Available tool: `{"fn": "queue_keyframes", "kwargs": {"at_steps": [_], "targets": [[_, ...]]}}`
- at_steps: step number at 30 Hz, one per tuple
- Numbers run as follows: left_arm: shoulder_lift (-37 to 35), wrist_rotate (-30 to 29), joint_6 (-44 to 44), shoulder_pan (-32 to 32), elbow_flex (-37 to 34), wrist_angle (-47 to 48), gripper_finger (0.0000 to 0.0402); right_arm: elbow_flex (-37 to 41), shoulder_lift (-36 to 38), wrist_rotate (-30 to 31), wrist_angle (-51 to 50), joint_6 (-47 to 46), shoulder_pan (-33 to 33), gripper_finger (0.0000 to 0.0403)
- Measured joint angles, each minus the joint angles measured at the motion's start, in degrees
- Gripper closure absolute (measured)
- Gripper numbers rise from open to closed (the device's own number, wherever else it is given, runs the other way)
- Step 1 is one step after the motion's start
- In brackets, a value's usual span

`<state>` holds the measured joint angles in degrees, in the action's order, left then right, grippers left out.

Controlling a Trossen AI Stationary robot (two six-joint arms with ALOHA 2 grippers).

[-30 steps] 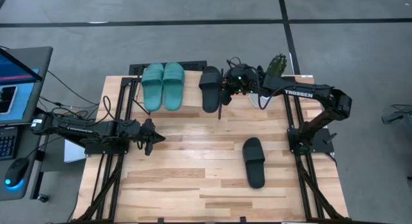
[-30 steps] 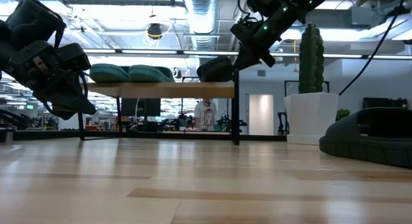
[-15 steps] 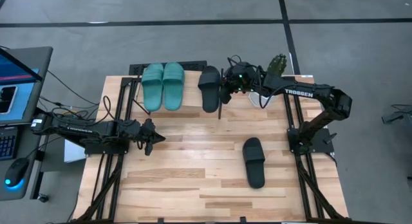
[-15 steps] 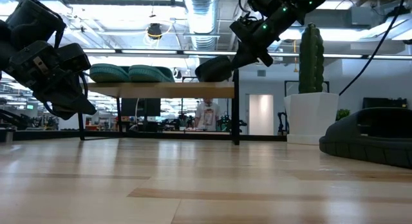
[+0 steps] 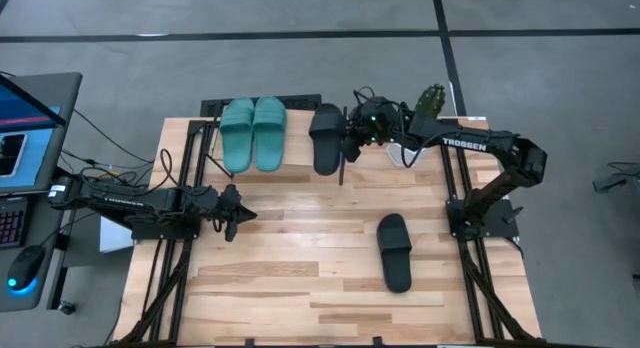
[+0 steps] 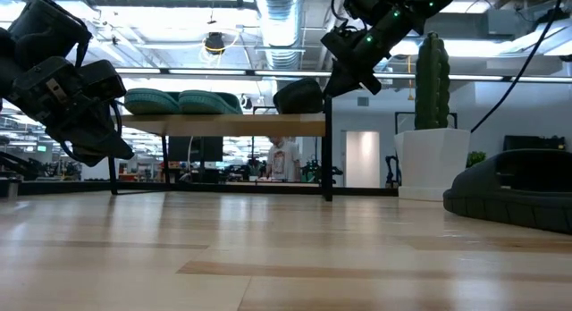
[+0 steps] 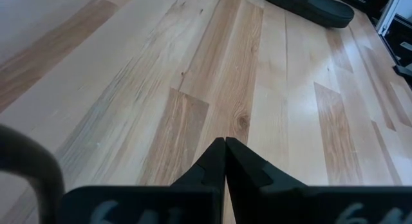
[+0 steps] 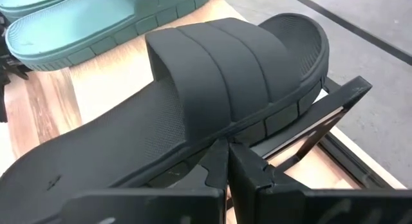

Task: Pick and place slides into the shelf
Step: Put the left black slide on the shelf

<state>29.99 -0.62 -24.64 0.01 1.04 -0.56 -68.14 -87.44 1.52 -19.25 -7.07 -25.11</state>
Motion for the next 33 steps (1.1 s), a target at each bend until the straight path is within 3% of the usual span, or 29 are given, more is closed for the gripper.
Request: {"fn": "queue_keyframes", "kwargs": {"at_steps": [33], "targets": [[-0.02, -0.07, 0.00, 0.00, -0.02, 0.04, 0.0401, -0.01, 0.00, -1.76, 2.66, 2.30, -1.66, 0.0403]]}}
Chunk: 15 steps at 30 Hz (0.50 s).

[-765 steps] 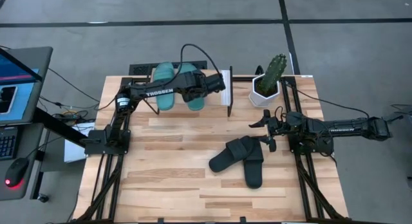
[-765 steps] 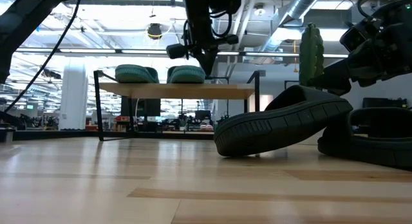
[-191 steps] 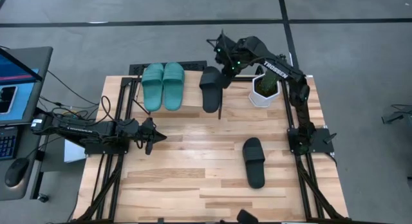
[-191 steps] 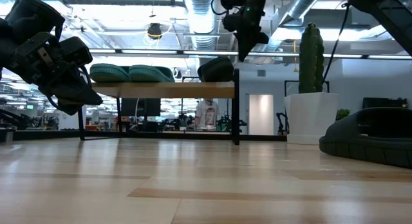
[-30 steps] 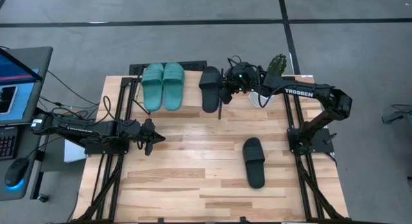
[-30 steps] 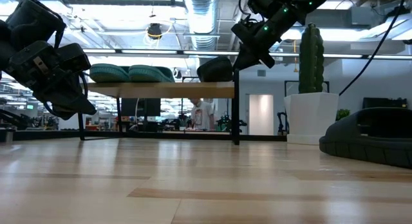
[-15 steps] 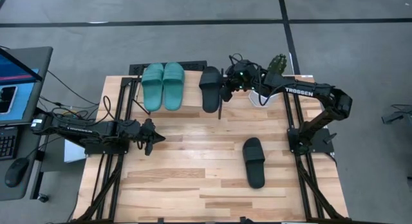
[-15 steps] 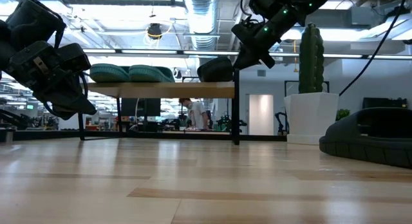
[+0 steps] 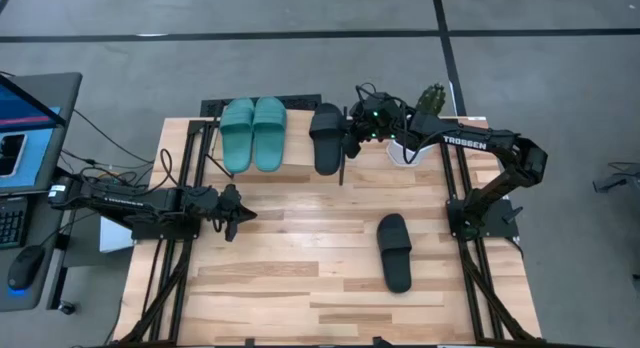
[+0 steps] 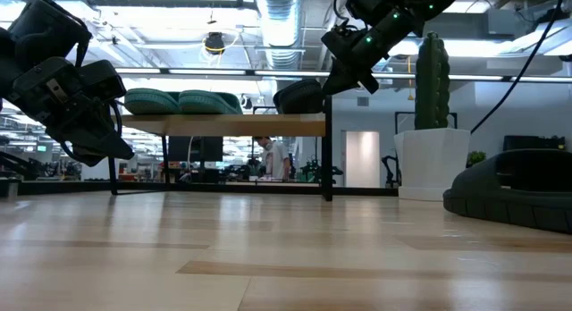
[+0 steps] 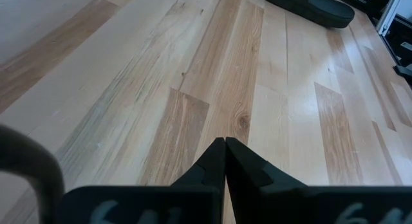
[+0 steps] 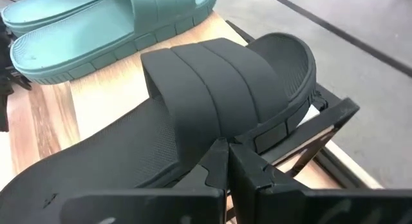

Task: Pick and place slides into the shelf
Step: Put the left black slide on the shelf

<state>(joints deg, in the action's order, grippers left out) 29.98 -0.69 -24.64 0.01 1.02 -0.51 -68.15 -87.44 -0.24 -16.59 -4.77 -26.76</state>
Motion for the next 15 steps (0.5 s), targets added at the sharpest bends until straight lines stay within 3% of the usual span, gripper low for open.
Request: {"fn": "queue_keyframes", "kwargs": {"at_steps": [15], "targets": [[0.02, 0.02, 0.00, 0.02, 0.00, 0.00, 0.0401, 0.01, 0.00, -1.45, 0.32, 0.25, -1.19, 0.0403]]}}
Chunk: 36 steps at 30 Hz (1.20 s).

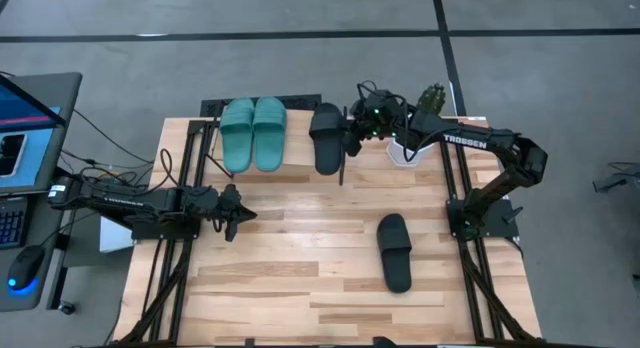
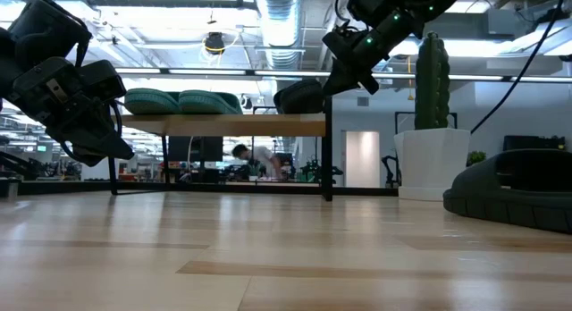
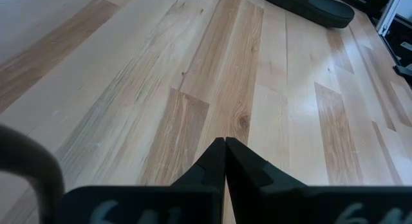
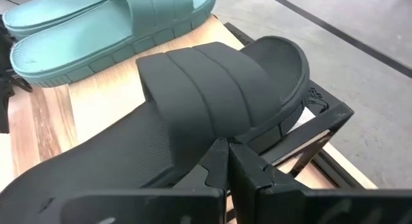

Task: Pick and place slides into the shelf
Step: Put the left black slide on the shelf

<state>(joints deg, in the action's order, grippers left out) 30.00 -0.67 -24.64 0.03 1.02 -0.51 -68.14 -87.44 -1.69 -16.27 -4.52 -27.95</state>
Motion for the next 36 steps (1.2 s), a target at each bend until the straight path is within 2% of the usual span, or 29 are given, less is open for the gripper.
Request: {"fn": "queue_keyframes", "kwargs": {"at_steps": [22, 36], "targets": [[0.00, 0.00, -0.01, -0.02, -0.02, 0.00, 0.0401, -0.02, 0.00, -4.30, 1.44, 0.45, -0.98, 0.0403], [0.00, 0.00, 0.00, 0.00, -0.02, 0.00, 0.0401, 0.00, 0.00, -4.51, 1.95, -0.01, -2.90, 0.0403]]}}
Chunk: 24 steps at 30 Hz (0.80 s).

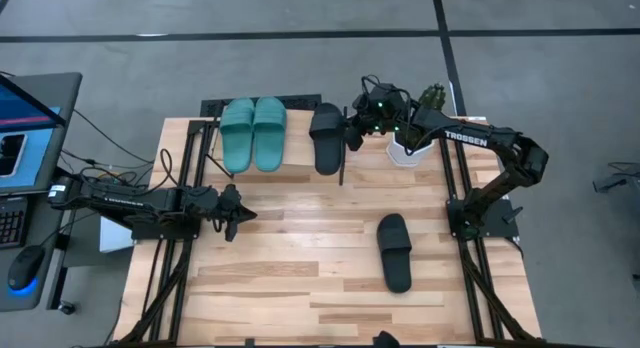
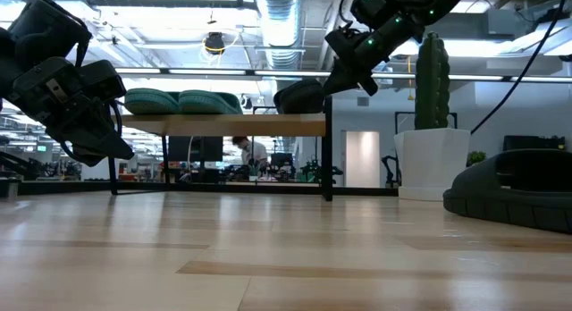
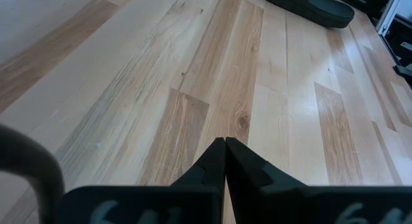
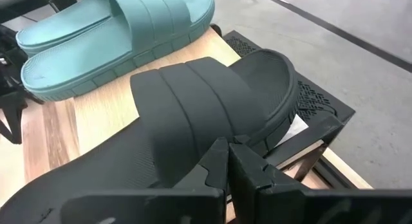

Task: Pick and place slides into the shelf
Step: Put the left black slide on the shelf

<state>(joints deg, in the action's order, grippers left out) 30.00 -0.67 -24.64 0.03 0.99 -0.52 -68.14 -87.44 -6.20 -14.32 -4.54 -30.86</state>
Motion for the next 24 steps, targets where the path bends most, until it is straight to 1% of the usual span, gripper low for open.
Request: {"fn": "queue_keyframes", "kwargs": {"at_steps": [3, 9, 19, 24], "targets": [[-0.02, 0.00, 0.00, -0.02, 0.00, -0.02, 0.0401, -0.01, 0.00, 0.02, -0.98, -0.25, 0.71, 0.0403], [0.00, 0.00, 0.00, 0.00, 0.00, -0.02, 0.0401, 0.00, 0.00, 0.27, -6.18, -1.54, 2.32, 0.0403], [0.00, 0.00, 0.00, -0.02, 0.00, -0.02, 0.0401, -0.01, 0.00, 0.17, -1.90, -1.53, 3.48, 0.0403], [-0.01, 0.02, 0.00, -0.01, -0.02, -0.02, 0.0401, -0.09, -2.41, 0.09, -1.95, -1.53, 3.00, 0.0403]]}}
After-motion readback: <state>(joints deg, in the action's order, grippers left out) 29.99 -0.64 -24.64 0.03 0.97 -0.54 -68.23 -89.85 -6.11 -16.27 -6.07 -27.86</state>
